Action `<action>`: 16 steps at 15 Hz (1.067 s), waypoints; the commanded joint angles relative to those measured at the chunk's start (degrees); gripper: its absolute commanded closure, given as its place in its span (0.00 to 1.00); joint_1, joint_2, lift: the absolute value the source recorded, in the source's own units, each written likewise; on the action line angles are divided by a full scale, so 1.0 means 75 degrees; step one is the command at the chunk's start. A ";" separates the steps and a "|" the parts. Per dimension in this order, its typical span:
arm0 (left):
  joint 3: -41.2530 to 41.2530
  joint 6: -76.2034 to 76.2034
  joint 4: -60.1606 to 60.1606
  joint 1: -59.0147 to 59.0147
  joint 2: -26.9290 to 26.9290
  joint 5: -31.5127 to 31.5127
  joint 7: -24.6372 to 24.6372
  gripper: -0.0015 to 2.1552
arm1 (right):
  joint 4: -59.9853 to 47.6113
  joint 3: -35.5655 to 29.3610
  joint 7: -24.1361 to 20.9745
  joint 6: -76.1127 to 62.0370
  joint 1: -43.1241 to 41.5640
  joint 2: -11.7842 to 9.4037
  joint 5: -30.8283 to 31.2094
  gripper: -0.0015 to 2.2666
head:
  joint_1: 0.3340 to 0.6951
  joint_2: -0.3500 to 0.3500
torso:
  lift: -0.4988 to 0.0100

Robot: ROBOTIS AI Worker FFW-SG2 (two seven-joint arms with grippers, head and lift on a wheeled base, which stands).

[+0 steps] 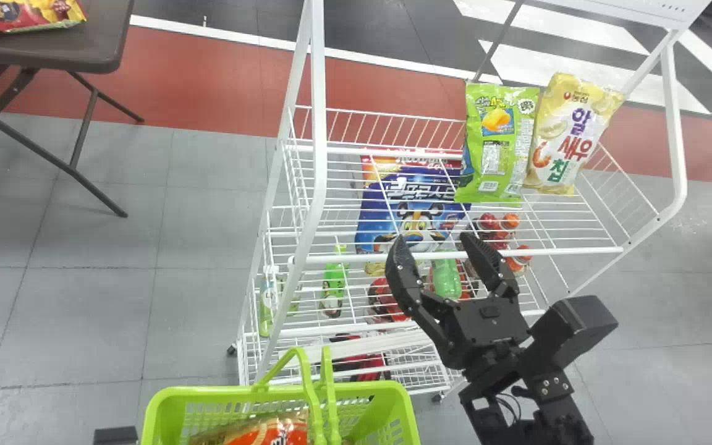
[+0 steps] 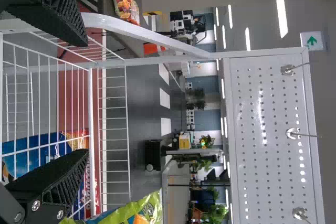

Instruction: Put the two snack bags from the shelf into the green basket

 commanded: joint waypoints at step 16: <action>0.0023 0.0021 0.0012 0.0053 0.0004 0.0000 -0.0058 0.96 | 0.0089 0.0099 0.0223 0.0234 -0.0063 0.0010 -0.0003 0.04 | 1.00 0.00 | 0.98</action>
